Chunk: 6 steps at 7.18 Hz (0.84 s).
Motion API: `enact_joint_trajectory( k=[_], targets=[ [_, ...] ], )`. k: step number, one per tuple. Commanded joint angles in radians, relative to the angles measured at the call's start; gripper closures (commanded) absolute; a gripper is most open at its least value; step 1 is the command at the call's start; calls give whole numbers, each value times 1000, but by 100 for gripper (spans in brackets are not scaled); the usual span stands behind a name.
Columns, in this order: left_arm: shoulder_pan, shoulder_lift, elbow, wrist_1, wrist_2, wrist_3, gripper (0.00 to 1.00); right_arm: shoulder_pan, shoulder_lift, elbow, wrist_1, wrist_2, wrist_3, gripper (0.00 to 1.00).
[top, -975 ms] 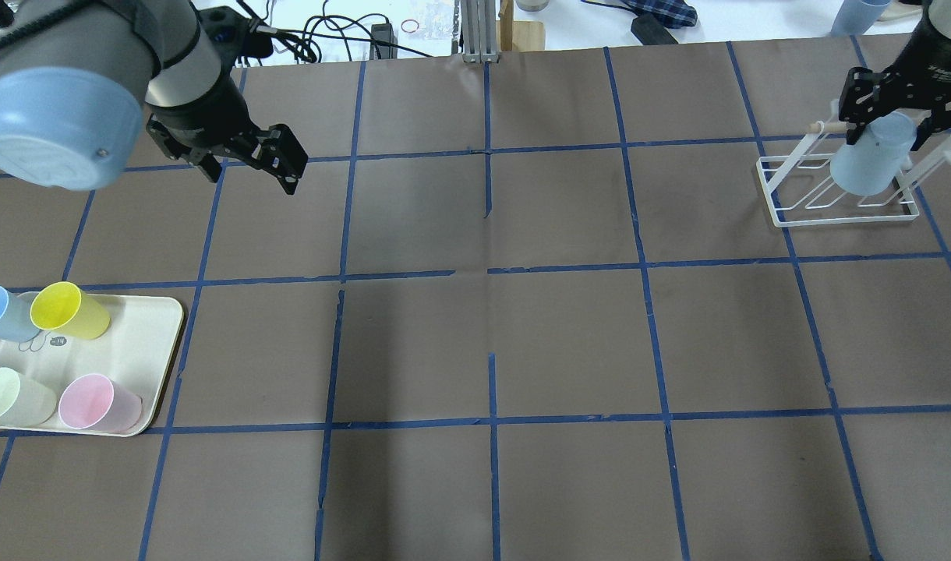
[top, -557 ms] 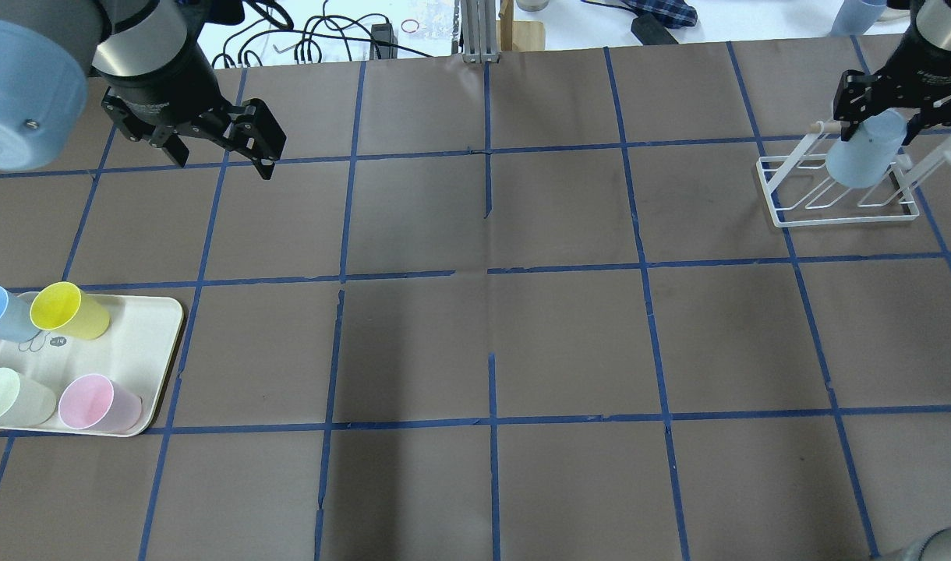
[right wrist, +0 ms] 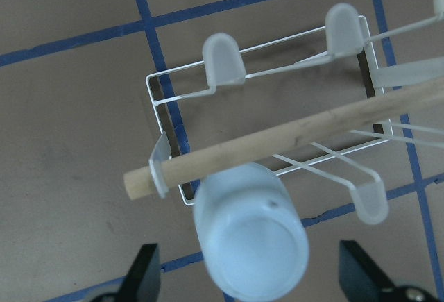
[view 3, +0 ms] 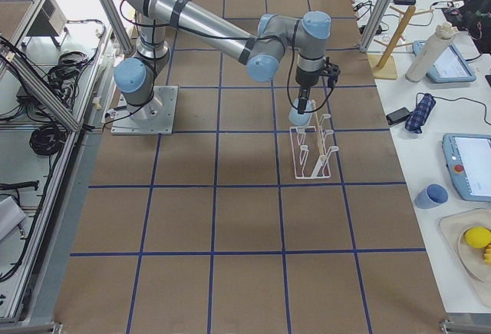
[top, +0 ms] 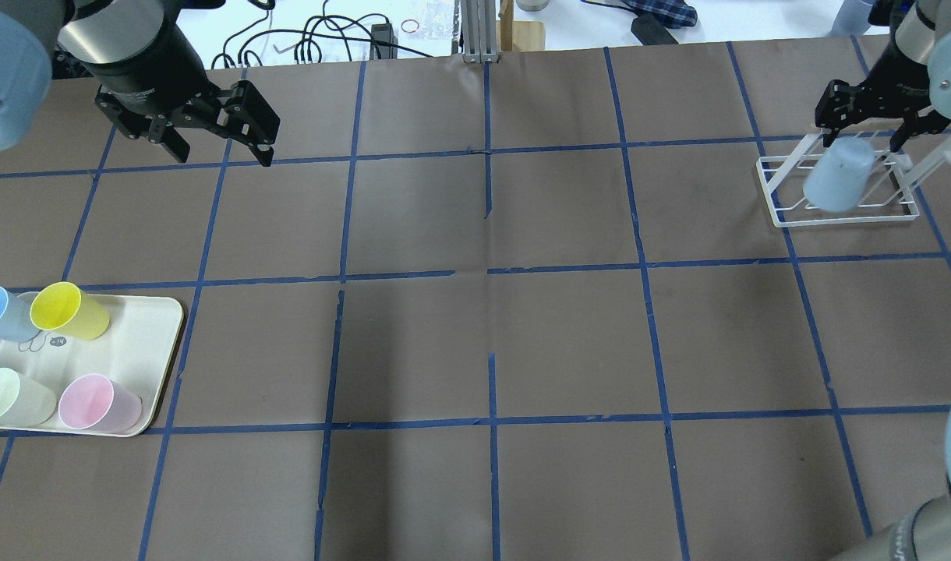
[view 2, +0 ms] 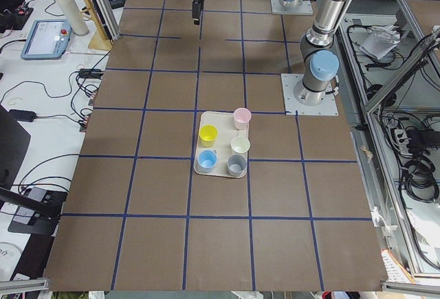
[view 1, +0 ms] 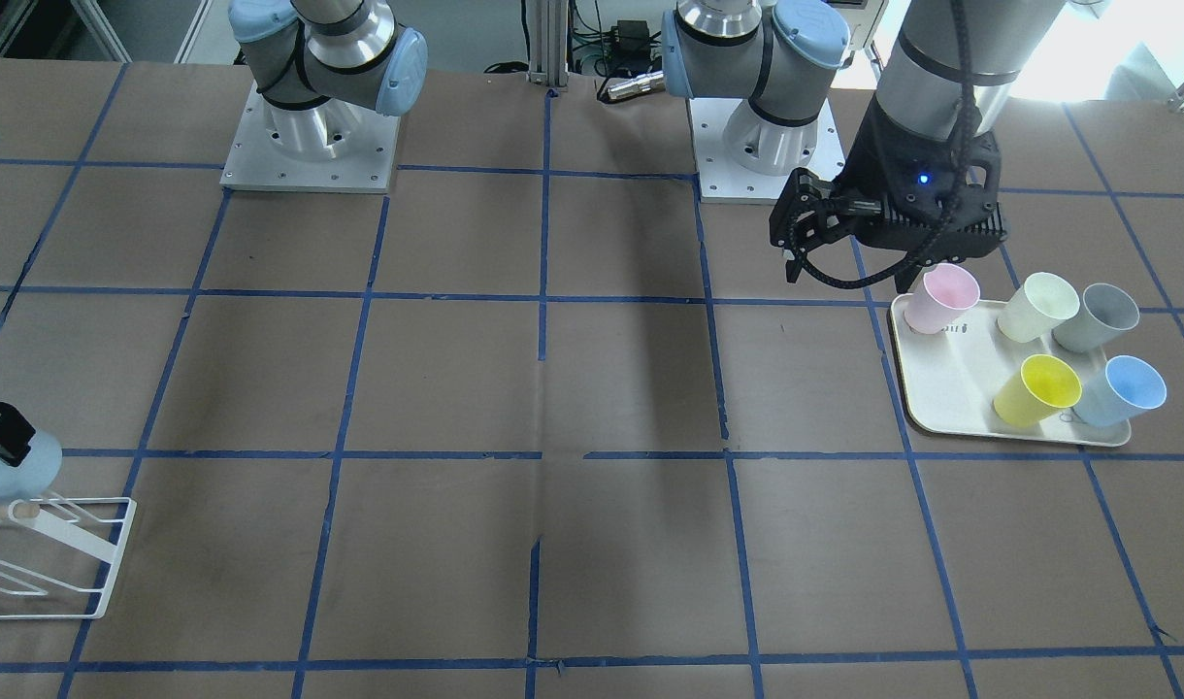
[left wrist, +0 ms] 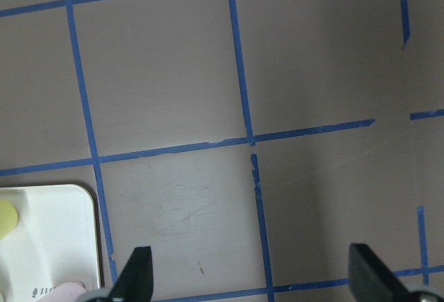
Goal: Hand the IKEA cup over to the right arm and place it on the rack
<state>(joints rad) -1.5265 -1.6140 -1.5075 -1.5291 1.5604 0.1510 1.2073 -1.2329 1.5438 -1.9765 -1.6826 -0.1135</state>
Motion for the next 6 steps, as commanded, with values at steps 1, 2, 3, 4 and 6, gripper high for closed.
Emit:
enact_joint_trajectory(
  k=[1,2,3,4,6],
  targets=[
    [3,3,-3,-2,-3,-1,0,0,-5,-7,4,0,-3,0],
    [5,5,-8,-2,-3,-1,0,8,-38,-17,37,3,-3,0],
    [3,8,-8,-3,0,-1,0,26,-89,-19,100,51,0,0],
    [3,11,-13,-3,1,-1,0,69,-126,-19,240,126,5,0],
    [3,14,-17,-3,1,-2,0,184,-200,-54,364,133,67,0]
  ],
)
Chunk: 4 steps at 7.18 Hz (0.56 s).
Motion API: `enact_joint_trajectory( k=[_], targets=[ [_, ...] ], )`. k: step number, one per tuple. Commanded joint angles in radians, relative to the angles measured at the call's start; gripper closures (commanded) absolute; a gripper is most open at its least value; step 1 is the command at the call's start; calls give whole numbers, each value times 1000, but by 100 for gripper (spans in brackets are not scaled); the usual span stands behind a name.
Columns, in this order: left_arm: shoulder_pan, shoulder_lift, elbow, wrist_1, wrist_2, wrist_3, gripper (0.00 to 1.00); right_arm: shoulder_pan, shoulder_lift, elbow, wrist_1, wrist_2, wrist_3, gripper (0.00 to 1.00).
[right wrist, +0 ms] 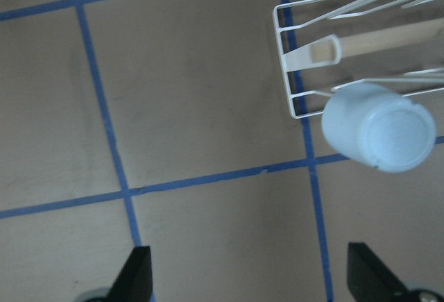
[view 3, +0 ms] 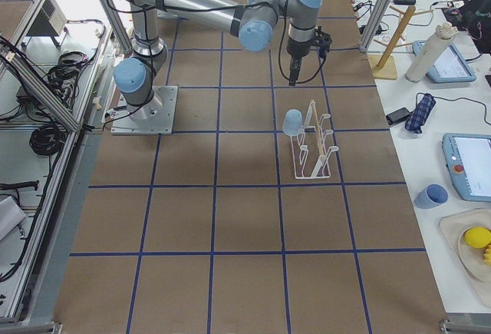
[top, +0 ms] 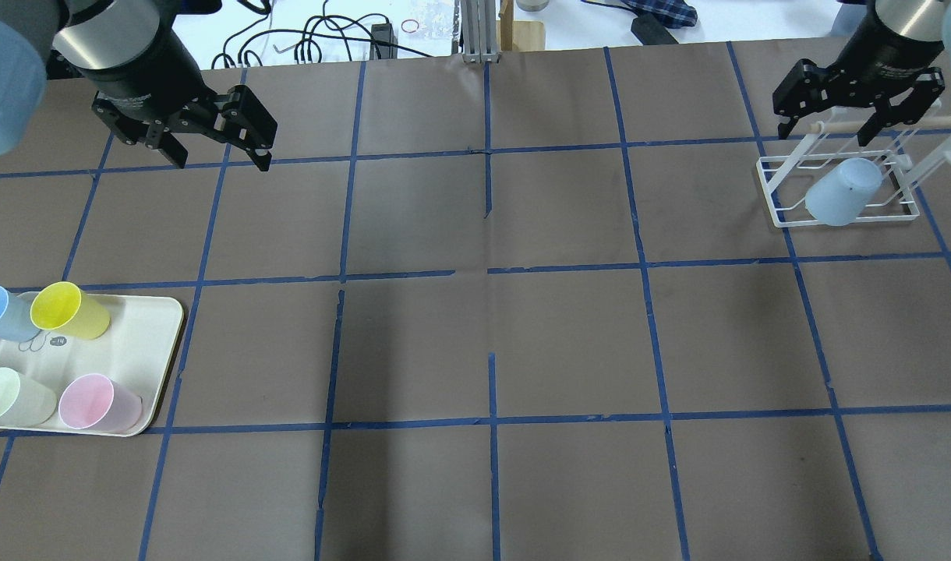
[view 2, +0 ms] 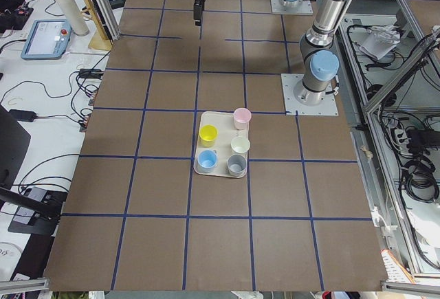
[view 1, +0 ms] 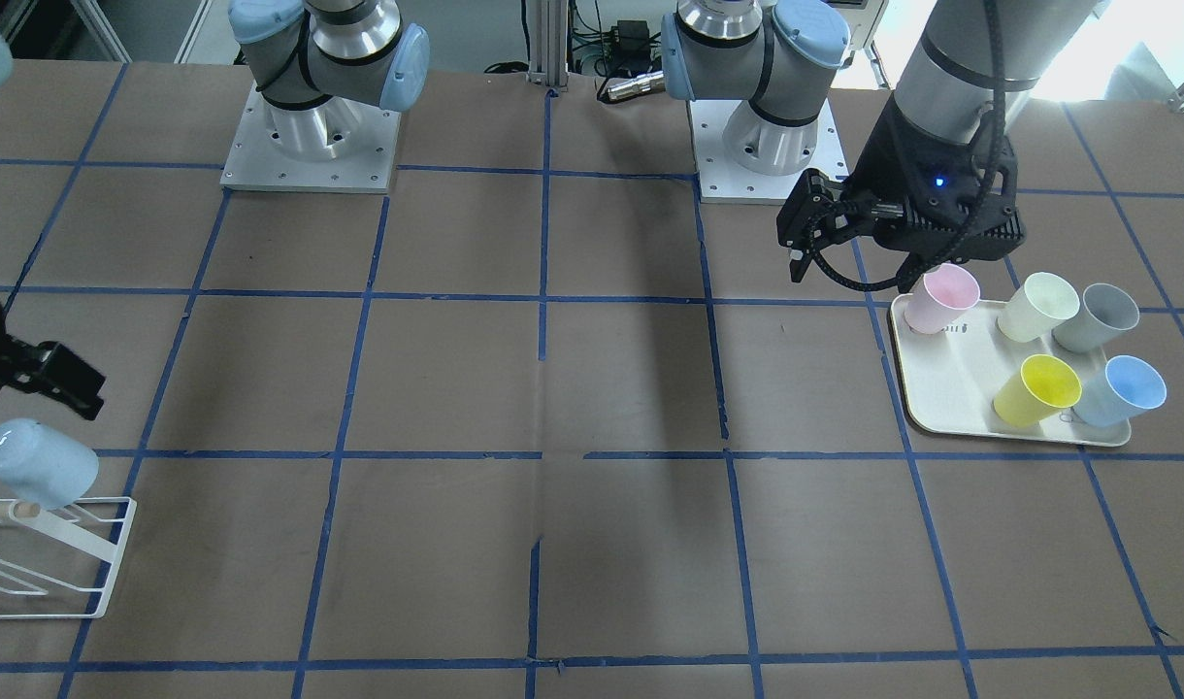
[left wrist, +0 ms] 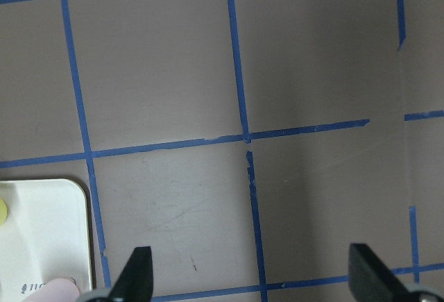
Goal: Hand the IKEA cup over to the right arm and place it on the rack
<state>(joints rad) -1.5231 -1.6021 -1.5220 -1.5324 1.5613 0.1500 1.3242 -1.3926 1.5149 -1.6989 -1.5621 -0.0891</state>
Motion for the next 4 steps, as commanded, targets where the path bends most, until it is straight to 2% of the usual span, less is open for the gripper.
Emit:
enact_joint_trajectory(
  k=[1,2,4],
  targets=[
    [0,1,0,0,5,0,0,132,-74,-98,170,11,80,0],
    [0,1,2,0,6,-1,0,214,-91,-154,265,2,122,0],
    [0,1,-1,1,6,0,0,265,-97,-156,272,-12,138,0]
  ],
)
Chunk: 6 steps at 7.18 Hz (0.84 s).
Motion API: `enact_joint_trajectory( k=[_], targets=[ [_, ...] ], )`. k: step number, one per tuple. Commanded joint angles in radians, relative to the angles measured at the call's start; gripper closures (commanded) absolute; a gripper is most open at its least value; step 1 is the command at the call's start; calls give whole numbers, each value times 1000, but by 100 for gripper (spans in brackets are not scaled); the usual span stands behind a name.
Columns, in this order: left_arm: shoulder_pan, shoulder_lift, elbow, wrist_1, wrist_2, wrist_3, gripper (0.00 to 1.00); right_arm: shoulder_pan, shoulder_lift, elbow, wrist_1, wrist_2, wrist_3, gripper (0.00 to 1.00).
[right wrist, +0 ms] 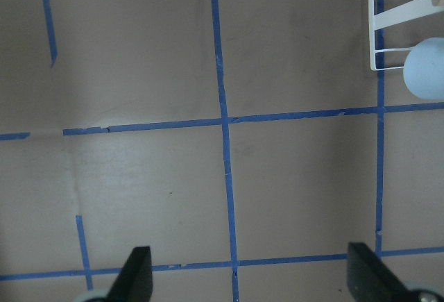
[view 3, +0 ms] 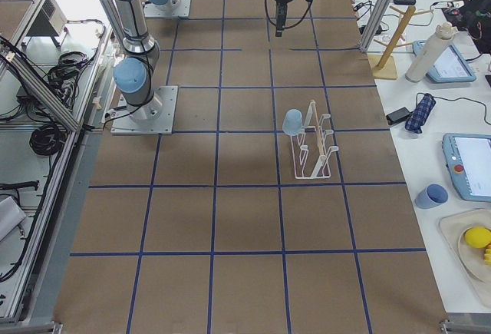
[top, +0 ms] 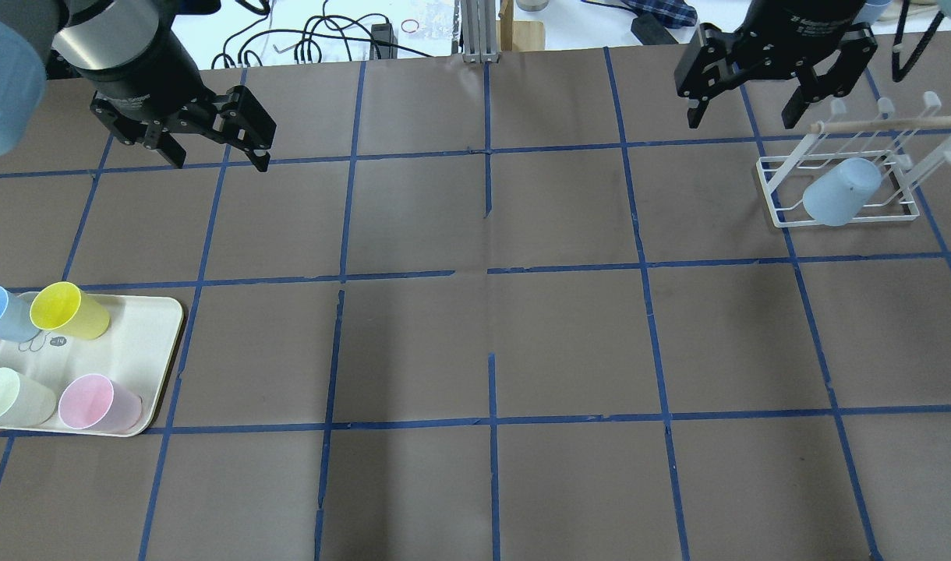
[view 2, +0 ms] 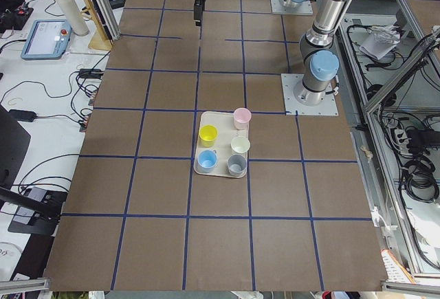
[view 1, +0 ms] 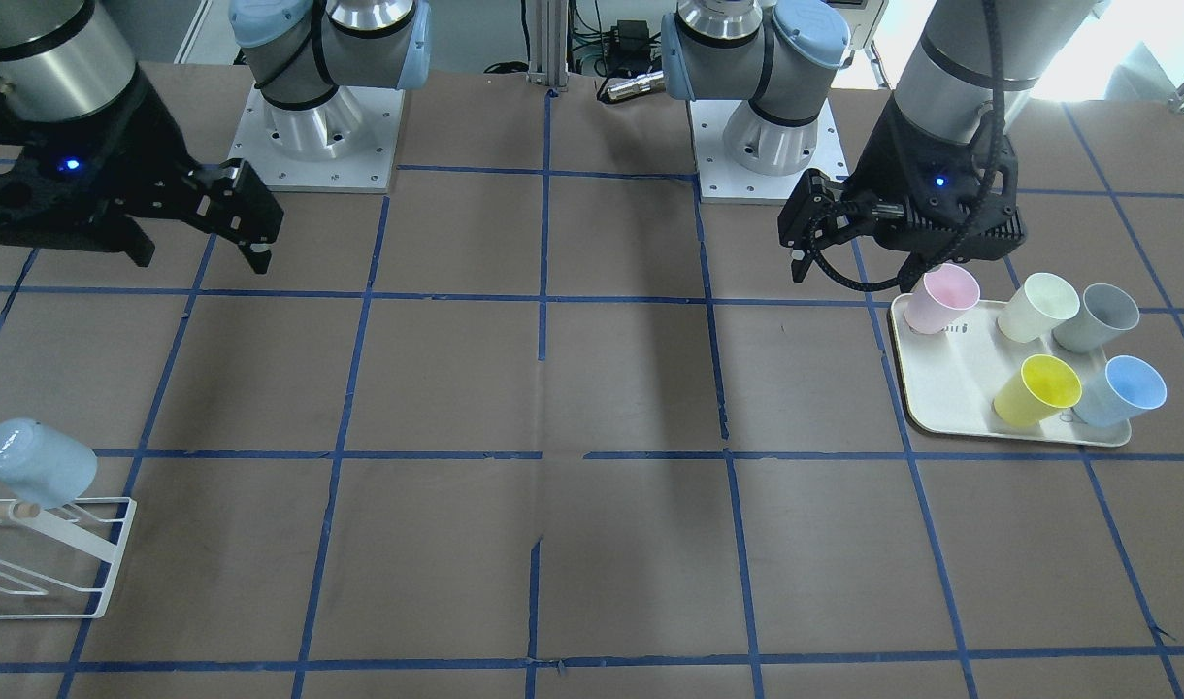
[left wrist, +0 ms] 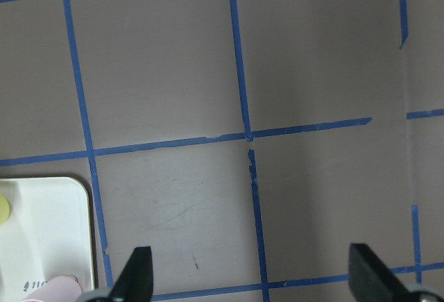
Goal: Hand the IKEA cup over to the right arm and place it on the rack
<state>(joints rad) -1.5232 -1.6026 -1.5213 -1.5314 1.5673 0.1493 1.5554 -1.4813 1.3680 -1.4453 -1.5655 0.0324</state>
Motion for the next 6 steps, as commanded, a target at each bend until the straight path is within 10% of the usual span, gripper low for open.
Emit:
enact_joint_trajectory(
  k=[1,6],
  targets=[
    [0,1,0,1,0,0,0,37,-2,-6,19,1,32,0],
    [-2,4,-7,2,0,-2,0,97,6,6,13,-5,41,0]
  ],
)
